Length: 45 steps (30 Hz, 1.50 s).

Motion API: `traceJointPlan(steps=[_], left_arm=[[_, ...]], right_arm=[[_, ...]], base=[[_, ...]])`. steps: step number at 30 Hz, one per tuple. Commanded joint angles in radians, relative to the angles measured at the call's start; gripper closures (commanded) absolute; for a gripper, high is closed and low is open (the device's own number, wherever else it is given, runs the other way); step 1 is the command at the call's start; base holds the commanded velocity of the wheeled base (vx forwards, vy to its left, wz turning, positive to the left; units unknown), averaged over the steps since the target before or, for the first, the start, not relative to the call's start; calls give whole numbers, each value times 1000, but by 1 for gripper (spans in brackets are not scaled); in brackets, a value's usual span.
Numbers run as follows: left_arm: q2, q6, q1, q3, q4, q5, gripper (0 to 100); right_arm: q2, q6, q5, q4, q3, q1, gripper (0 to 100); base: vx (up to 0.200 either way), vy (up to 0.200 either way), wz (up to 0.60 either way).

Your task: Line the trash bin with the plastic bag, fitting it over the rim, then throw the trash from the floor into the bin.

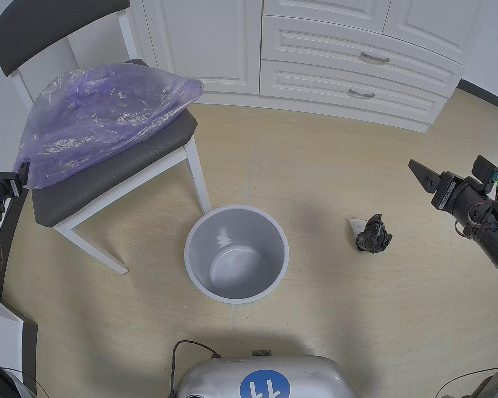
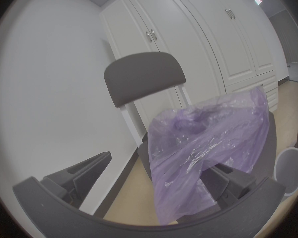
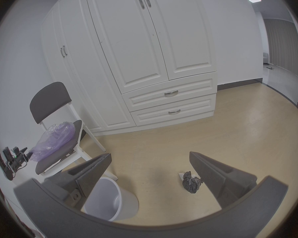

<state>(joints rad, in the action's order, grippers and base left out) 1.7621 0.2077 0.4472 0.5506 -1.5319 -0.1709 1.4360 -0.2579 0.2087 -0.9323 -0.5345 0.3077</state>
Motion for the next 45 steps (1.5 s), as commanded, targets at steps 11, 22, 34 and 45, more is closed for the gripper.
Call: traceJointPlan(steps=[11,22,34,45], left_arm=[[-112,-1,4,-1,-1,1,0],[-108,-5,2,0,-1,2,0],[-101,-5,2,-1,-1,2,100],[-101,-4,-5,-3,-1,2,100]], right_arm=[[3,0,-2,1,1,1,0],[3,0,-2,1,1,1,0],[0,0,0,1,2,14,0],[0,0,1,1,4,22,0]], base=[[0,0,0],[0,0,0],[0,0,0],[0,0,0]])
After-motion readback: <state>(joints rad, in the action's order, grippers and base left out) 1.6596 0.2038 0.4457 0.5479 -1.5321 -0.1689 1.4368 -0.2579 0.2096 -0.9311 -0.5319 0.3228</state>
